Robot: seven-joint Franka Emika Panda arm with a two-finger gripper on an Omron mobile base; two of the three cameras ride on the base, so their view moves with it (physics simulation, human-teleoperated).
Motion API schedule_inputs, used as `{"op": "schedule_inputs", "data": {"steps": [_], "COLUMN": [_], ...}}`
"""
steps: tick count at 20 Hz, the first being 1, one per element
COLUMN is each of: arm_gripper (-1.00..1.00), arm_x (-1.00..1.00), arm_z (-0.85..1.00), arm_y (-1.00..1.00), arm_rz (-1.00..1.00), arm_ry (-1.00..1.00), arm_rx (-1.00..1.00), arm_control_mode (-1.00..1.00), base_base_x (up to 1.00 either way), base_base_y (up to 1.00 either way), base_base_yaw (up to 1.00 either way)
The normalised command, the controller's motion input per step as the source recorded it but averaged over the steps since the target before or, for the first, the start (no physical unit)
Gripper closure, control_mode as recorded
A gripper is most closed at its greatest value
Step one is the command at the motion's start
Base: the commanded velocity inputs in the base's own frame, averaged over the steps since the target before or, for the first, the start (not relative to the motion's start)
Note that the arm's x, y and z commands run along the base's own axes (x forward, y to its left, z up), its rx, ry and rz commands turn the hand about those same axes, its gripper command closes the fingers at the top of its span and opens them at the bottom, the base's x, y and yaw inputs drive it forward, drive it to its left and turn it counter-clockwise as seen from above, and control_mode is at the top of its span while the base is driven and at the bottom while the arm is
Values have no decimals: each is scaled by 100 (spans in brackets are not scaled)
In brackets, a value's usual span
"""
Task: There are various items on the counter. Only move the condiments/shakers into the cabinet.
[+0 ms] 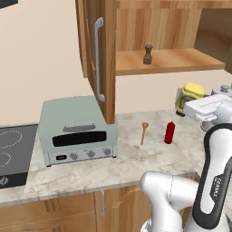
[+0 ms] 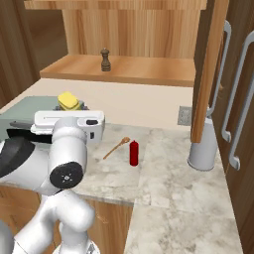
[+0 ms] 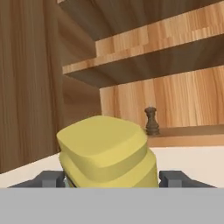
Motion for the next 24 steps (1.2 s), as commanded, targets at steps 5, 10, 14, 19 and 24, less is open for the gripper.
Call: {"op": "schedule_inputs", "data": {"steps": [5, 10, 14, 19, 24], "arm_gripper": [100, 100, 100, 100, 100], "arm_x": [-15, 0, 63, 80, 22], "arm_z": [49, 93, 31, 9, 29], "arm_y": [16, 52, 33, 0, 0], "arm_rz": [-6, -21, -20, -12, -3], "arm_ry": [-3, 0, 15, 42, 9], "arm_rx": [5, 8, 12, 11, 3], "arm_control_mode": [-100, -100, -100, -100, -100], "base_base_x": [0, 0, 0, 0, 0], "base_base_y": [0, 0, 0, 0, 0], "base_base_yaw": [0, 0, 0, 0, 0]}}
